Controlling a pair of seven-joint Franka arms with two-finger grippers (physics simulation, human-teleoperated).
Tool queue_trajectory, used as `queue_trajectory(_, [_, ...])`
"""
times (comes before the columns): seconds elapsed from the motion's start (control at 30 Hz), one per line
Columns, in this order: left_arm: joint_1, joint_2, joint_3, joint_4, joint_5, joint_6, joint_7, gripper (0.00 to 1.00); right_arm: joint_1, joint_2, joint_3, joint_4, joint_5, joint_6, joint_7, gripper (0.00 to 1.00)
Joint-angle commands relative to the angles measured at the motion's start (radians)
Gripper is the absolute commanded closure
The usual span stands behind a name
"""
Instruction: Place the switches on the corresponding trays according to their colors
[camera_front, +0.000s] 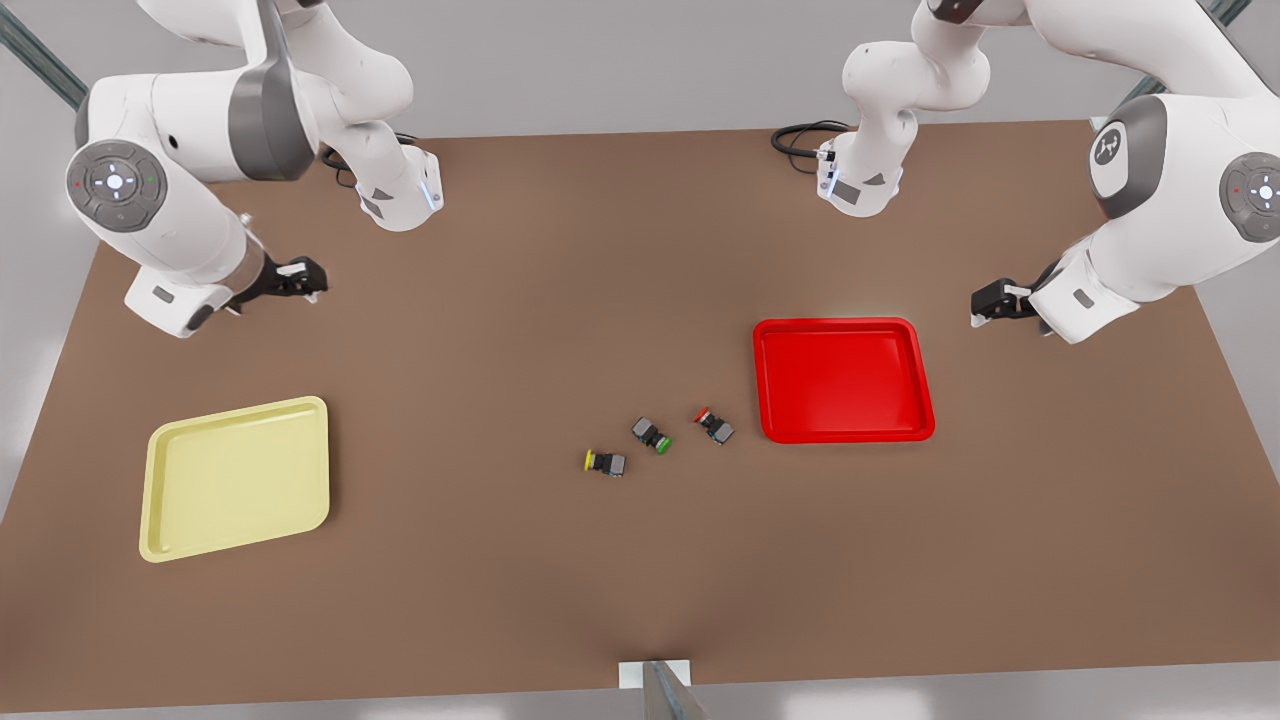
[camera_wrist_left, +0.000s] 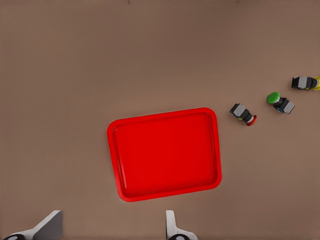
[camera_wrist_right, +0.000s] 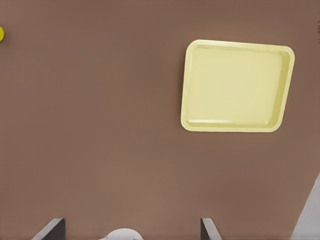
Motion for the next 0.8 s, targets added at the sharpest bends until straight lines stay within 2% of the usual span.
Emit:
queue_trajectory(0.0, [0.0,-0.001,0.0,0.0,0.001,0.002,0.022,0.0,0.006,-0.001,0.0,0.0,0.001,0.0,-0.01,0.0])
queue_trajectory(0.1, [-0.052,0.049,-0.001,-0.003,0.001,-0.008,-0.038,0.0,0.05,0.048,0.0,0.0,0.004,0.008,-0.005,0.0])
queue_trajectory(0.17, [-0.265,0.203,-0.001,-0.001,0.023,0.053,-0.389,0.0,0.214,0.263,0.0,0.017,0.001,0.109,0.065,0.0])
queue_trajectory(0.27, [-0.423,0.431,-0.003,-0.009,0.009,0.399,-0.908,0.0,0.29,0.433,0.002,0.036,0.03,0.349,0.058,0.0])
queue_trajectory(0.3, [-0.446,0.458,-0.004,-0.114,-0.049,0.588,-1.018,0.0,0.29,0.475,0.003,0.036,0.073,0.414,0.041,0.0])
queue_trajectory(0.37, [-0.451,0.45,-0.004,-0.237,-0.066,0.714,-1.139,0.0,0.314,0.548,0.003,0.03,0.133,0.583,0.015,0.0])
queue_trajectory(0.43, [-0.475,0.448,-0.004,-0.332,-0.071,0.927,-1.395,0.0,0.362,0.585,0.003,0.027,0.133,0.699,0.015,0.0])
queue_trajectory(0.5, [-0.477,0.445,-0.009,-0.378,-0.117,1.006,-1.582,0.0,0.389,0.61,0.005,0.024,0.131,0.764,0.013,0.0])
queue_trajectory(0.67, [-0.474,0.422,-0.009,-0.408,-0.152,1.027,-1.776,0.0,0.426,0.671,0.018,0.02,0.128,0.937,-0.016,0.0])
queue_trajectory(0.77, [-0.477,0.43,-0.008,-0.408,-0.155,1.026,-2.05,0.0,0.426,0.715,0.018,0.022,0.126,1.014,-0.244,0.0])
